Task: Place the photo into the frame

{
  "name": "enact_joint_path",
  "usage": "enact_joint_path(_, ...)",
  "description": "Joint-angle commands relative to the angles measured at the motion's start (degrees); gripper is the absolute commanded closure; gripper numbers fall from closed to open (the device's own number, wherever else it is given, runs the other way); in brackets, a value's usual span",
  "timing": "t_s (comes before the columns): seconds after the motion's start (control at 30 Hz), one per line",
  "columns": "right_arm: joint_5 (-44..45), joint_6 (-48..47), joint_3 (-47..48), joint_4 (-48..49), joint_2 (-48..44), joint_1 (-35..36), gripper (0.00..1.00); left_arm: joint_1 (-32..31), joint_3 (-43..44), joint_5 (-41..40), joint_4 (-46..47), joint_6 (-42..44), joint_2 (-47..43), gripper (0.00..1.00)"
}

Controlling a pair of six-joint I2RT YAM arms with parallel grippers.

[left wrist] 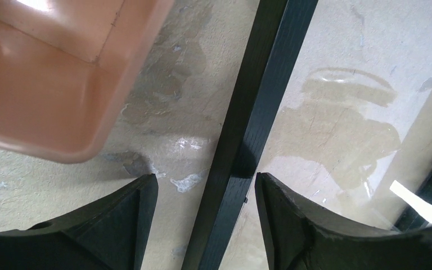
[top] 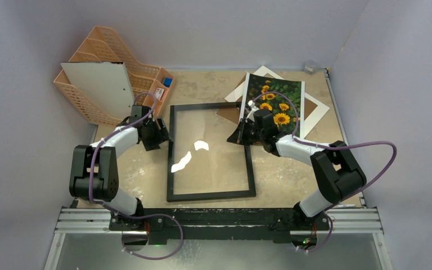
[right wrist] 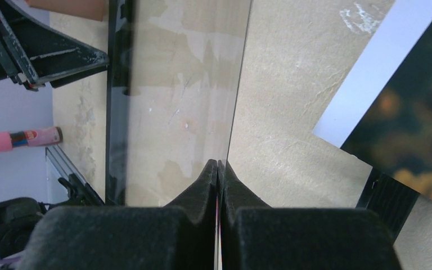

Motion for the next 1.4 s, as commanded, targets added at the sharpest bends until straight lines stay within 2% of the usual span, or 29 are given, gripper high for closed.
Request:
enact_joint_path(0.0,-3.7,-3.3,2.2,0.4,0.9,-0.5,1.00,0.2,2.5,1.2,1.2,1.6,1.0,0.33)
enact_joint_path(0.47,-4.6,-6.2,2.9,-2.9,2.3,-2.1,1.00,0.2,3.2,3.5,1.3,1.3,3.7,0.34)
enact_joint_path(0.7,-7.5,-6.5,2.8,-1.3,3.9,-2.7,1.00,0.2,3.4,3.4,1.2,1.9,4.6,0.34)
enact_joint_path(1.0,-11.4,-0.1,0.6,2.6,5.1,-2.7,1.00,0.3,3.5,3.0,1.2,1.8,5.2,0.34)
enact_joint_path(1.37,-18.1,6.3,-0.2,2.7,5.6,-3.4,1.00,0.2,3.6,2.5,1.0,1.8,5.5,0.37)
